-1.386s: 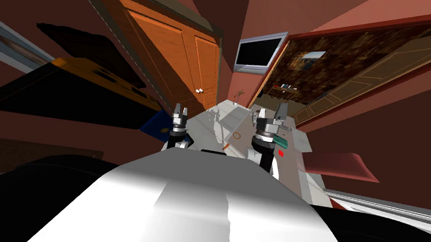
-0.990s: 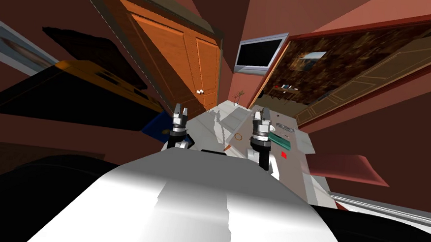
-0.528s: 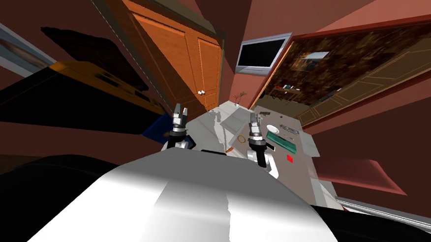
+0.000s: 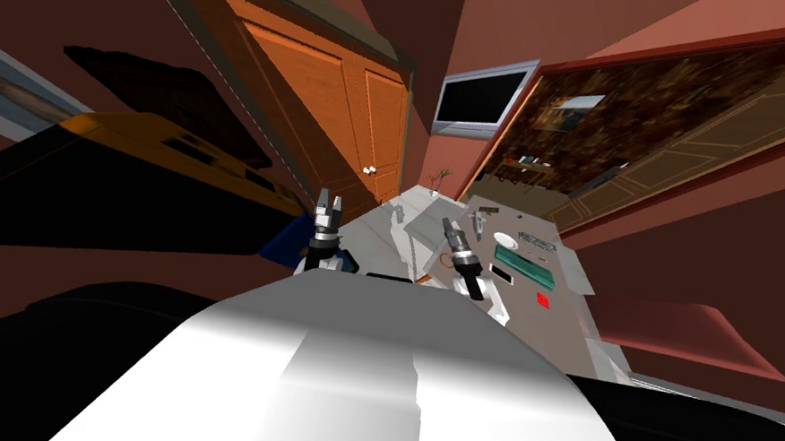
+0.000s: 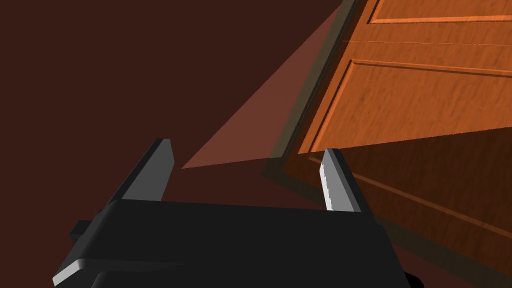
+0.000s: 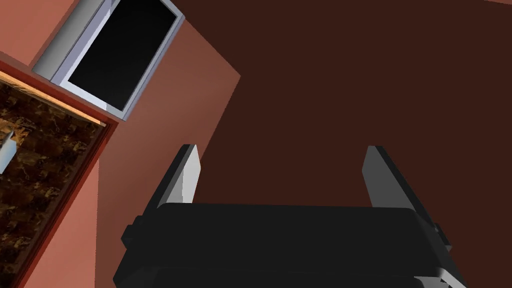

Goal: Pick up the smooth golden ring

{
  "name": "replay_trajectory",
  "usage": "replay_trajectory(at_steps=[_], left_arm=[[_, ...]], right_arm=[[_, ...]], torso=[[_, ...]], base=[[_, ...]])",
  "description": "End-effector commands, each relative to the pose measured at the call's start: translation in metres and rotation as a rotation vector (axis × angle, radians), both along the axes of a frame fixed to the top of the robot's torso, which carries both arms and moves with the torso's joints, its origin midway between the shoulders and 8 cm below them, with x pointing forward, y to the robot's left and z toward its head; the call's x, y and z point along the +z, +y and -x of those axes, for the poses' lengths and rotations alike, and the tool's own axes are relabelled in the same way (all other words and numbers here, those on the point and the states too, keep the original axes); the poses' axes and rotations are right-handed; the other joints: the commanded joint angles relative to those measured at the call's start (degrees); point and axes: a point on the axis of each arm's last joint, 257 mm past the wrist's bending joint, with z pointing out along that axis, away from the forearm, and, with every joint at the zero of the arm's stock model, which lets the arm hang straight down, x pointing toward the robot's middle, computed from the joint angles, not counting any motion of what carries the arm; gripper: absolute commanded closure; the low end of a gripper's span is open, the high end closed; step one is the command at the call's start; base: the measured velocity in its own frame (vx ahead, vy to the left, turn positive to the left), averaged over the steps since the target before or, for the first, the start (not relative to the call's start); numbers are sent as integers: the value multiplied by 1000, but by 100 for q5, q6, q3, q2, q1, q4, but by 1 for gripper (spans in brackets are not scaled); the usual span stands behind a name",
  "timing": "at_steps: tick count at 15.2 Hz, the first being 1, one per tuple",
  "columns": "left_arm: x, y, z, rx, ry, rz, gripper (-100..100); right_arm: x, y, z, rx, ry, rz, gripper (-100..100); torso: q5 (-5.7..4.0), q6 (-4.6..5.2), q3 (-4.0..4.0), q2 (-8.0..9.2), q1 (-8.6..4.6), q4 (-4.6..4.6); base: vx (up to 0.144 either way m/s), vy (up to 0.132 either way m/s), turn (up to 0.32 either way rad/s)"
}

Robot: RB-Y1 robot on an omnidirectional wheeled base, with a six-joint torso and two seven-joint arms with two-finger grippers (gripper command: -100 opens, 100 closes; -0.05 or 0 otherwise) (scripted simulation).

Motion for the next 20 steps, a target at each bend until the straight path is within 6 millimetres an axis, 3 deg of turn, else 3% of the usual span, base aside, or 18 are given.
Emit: replay_trajectory(at_steps=[1,10,12,13,20], left_arm=[[0,0,0,0,0,0,0],[0,0,0,0,0,0,0],[0,0,0,0,0,0,0],[0,0,0,0,0,0,0],[0,0,0,0,0,0,0]], right_arm=[[-20,-3,-3,-13,34,39,-100],[-118,-34,-8,-45,191,410,-100],[-134,-41,-6,-52,226,415,-100],[-148,-46,-5,-45,242,507,-100],[-217,-78,11,-31,368,701,-100]], torso=[[0,0,0,0,0,0],[-2,0,5,10,-11,2],[-4,1,5,8,-17,2],[-4,1,7,13,-20,2],[-5,1,7,12,-23,3]], base=[[72,66,0],[89,74,10],[92,53,9],[84,61,10],[88,53,9]])
